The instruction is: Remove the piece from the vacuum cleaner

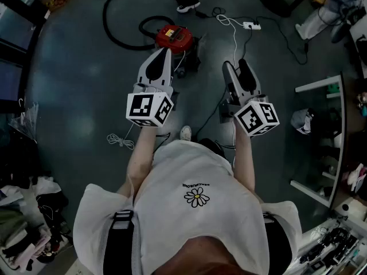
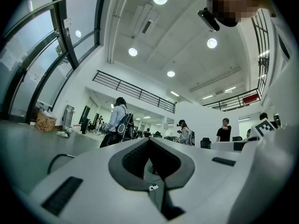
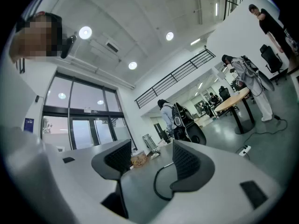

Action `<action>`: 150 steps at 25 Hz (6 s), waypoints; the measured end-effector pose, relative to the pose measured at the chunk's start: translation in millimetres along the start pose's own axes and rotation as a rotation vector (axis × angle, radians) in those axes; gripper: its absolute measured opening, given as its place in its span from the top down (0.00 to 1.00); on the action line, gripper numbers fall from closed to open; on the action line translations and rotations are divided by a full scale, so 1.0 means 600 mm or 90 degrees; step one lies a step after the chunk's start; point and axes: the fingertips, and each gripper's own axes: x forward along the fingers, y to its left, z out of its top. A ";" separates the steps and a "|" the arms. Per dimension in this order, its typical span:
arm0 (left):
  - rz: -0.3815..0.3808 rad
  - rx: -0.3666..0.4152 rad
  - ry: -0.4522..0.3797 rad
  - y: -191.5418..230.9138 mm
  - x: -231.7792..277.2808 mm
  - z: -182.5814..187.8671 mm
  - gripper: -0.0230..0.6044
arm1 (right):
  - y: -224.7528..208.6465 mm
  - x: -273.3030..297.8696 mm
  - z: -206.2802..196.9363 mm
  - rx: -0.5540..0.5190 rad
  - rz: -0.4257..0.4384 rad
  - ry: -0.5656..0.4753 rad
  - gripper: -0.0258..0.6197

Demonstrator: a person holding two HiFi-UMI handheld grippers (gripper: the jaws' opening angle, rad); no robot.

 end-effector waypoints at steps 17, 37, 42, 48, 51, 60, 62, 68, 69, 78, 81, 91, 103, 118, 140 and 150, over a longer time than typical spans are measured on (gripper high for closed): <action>0.025 -0.027 0.056 0.099 0.169 -0.099 0.96 | -0.166 0.149 -0.033 0.038 -0.079 0.045 0.52; 0.084 0.012 0.180 0.207 0.576 -0.229 0.96 | -0.470 0.520 -0.042 0.081 -0.069 0.207 0.52; 0.113 0.048 0.223 0.261 0.610 -0.262 0.96 | -0.489 0.568 -0.097 0.126 -0.066 0.264 0.52; 0.070 0.112 0.334 0.307 0.663 -0.412 0.96 | -0.579 0.623 -0.202 0.214 -0.127 0.314 0.52; 0.046 0.145 0.408 0.335 0.682 -0.528 0.96 | -0.634 0.652 -0.288 0.244 -0.149 0.362 0.52; -0.002 0.122 0.610 0.409 0.682 -0.857 0.96 | -0.795 0.692 -0.564 0.348 -0.247 0.474 0.52; 0.000 0.122 0.646 0.419 0.681 -0.906 0.96 | -0.825 0.696 -0.619 0.367 -0.267 0.501 0.52; 0.019 0.118 0.708 0.435 0.670 -0.996 0.96 | -0.883 0.714 -0.737 0.374 -0.306 0.572 0.52; 0.019 0.121 0.719 0.436 0.665 -1.008 0.96 | -0.892 0.718 -0.747 0.382 -0.314 0.574 0.52; 0.018 0.145 0.701 0.433 0.649 -1.025 0.96 | -0.917 0.721 -0.811 0.255 -0.334 0.680 0.92; 0.023 0.158 0.709 0.434 0.650 -1.026 0.96 | -0.927 0.700 -0.820 0.215 -0.333 0.690 0.92; 0.017 0.160 0.711 0.435 0.650 -1.026 0.96 | -0.924 0.609 -0.840 0.354 -0.375 0.633 0.92; 0.023 0.131 0.696 0.438 0.648 -1.028 0.96 | -0.921 0.591 -0.839 0.405 -0.394 0.590 0.92; 0.021 0.115 0.691 0.436 0.649 -1.027 0.96 | -0.956 0.584 -0.853 0.462 -0.405 0.609 0.92; -0.073 0.112 0.658 0.353 0.659 -1.041 0.96 | -1.015 0.518 -0.811 0.335 -0.397 0.665 0.92; -0.059 0.091 0.635 0.356 0.656 -1.042 0.96 | -1.023 0.517 -0.849 0.312 -0.423 0.680 0.92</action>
